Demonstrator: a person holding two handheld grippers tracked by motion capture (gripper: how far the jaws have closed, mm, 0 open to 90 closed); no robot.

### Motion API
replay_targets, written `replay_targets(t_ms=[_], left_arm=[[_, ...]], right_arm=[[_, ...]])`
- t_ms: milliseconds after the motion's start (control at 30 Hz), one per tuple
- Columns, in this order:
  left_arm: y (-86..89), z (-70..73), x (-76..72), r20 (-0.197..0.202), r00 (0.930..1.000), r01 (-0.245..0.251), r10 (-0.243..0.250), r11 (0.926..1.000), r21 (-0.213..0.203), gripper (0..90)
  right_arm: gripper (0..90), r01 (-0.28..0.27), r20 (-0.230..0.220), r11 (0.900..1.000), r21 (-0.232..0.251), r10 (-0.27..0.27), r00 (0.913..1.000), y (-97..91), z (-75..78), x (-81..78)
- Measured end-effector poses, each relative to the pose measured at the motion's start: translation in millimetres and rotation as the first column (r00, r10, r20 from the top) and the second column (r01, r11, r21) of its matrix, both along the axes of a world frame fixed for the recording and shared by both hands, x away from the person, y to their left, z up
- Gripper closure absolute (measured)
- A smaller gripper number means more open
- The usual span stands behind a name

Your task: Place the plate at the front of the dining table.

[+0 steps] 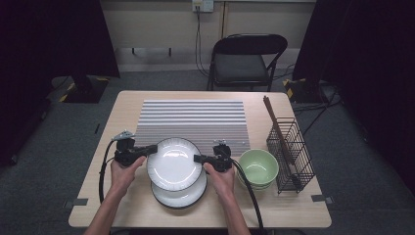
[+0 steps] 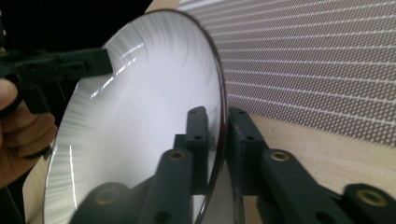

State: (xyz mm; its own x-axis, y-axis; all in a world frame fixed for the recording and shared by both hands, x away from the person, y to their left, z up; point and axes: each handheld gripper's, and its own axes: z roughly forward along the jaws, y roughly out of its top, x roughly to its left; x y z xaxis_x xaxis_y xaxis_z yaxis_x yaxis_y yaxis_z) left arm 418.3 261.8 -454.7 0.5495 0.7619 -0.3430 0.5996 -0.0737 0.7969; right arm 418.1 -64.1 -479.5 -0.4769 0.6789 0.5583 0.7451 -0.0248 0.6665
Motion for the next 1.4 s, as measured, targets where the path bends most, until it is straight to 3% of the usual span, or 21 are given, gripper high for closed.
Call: replay_targets(t_ms=[233,600,700,833,933,1033,1400], left_arm=[[1.8,0.9,0.3,0.006,1.0000,-0.008,0.008,1.0000,-0.005,86.2],[5.7,3.8,10.1,0.003,0.9998,-0.019,0.019,0.9997,-0.016,86.3],[7.9,1.6,11.2,-0.013,0.9998,-0.017,0.017,0.9987,-0.048,85.6],[7.9,0.5,12.0,-0.039,0.9989,-0.026,0.024,0.9990,-0.038,79.9],[8.7,0.4,10.8,-0.046,0.9984,-0.035,0.033,0.9988,-0.033,74.9],[13.5,2.5,8.6,-0.053,0.9981,-0.034,0.031,0.9980,-0.054,70.5],[20.9,5.1,-11.1,-0.048,0.9988,-0.013,0.012,0.9995,-0.029,69.0]], right_arm=[[84.0,0.052,-0.018,0.9977,0.043,-0.052,0.9985,1.4,-0.5,3.5],[84.6,0.053,0.032,0.9985,0.015,-0.054,0.9980,5.5,11.9,19.0],[84.6,0.049,0.042,0.9987,0.010,-0.049,0.9979,5.8,11.4,20.8],[84.7,0.052,0.043,0.9985,0.018,-0.053,0.9977,5.8,10.6,21.7],[84.8,0.057,0.036,0.9981,0.022,-0.058,0.9977,6.0,10.3,22.4],[84.8,0.060,0.040,0.9979,0.022,-0.061,0.9973,6.3,9.2,23.4],[84.8,0.053,0.054,0.9985,0.016,-0.054,0.9971,6.7,10.3,23.2]])
